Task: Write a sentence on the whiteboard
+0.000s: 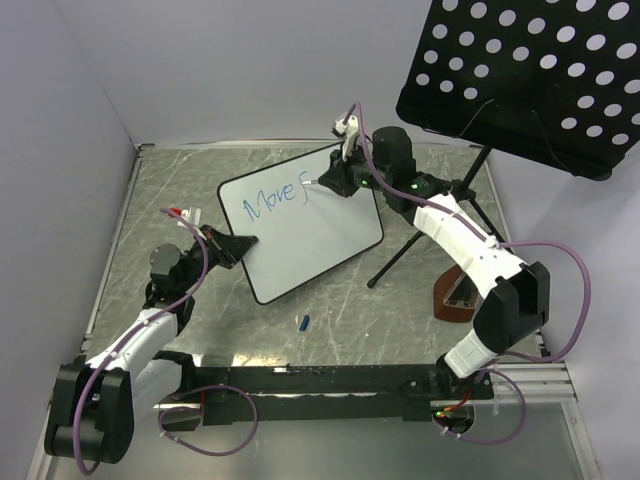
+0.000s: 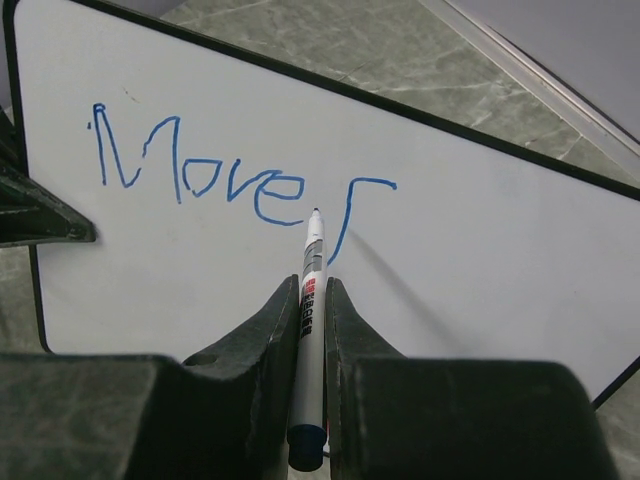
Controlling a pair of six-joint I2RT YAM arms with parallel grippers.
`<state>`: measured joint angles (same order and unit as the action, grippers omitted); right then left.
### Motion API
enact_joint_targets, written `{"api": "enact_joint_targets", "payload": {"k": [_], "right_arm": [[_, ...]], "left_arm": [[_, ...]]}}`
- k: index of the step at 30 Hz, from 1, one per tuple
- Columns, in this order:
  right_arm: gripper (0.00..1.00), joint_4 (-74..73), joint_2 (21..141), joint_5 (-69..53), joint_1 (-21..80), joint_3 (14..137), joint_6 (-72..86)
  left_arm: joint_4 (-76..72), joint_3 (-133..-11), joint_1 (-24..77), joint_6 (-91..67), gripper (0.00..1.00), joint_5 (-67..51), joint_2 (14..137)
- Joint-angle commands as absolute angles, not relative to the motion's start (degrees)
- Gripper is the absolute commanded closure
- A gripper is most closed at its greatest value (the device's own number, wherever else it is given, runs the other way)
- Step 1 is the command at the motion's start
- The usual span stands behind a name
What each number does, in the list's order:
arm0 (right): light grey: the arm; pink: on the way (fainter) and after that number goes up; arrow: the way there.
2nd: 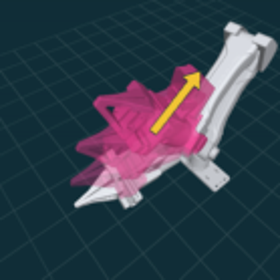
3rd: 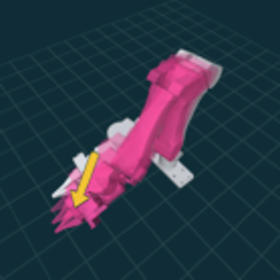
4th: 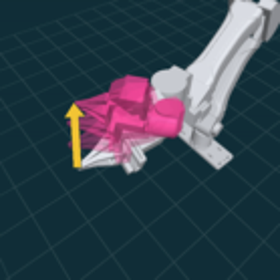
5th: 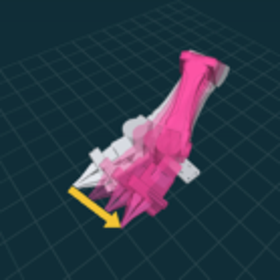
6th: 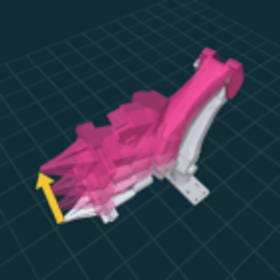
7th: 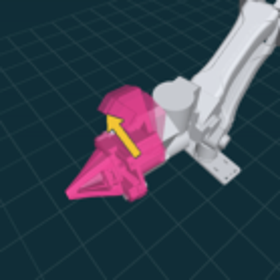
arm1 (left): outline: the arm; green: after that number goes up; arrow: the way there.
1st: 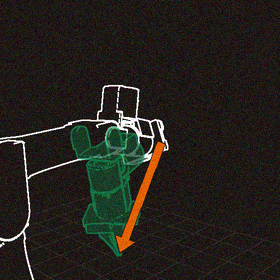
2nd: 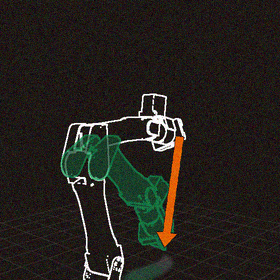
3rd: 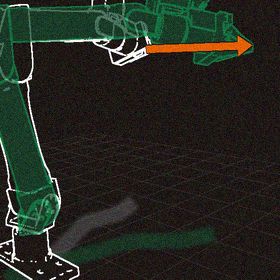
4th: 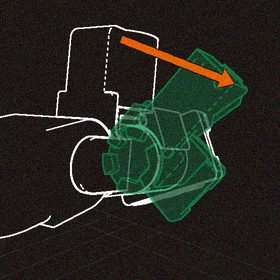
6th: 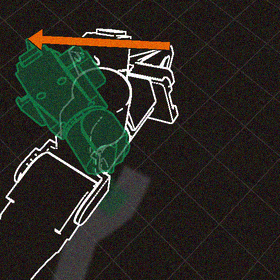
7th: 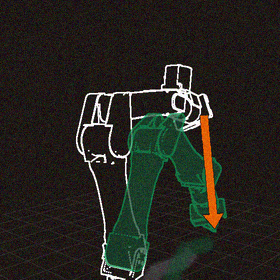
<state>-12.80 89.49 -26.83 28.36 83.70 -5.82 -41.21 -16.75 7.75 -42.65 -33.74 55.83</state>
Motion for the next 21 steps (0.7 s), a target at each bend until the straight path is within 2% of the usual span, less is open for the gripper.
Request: {"api": "enact_joint_targets", "payload": {"k": [1,21], "right_arm": [[1.0,-10.9,91.32,-25.4,28.04,87.53,-5.98],[1.0,-12.56,94.66,-23.74,28.04,90.0,-5.18]], "left_arm": [[-40.52,-17.23,8.17,-35.95,0.99,-36.12,56.25],[-40.78,-17.23,8.17,-35.68,0.99,-36.3,56.51]]}}
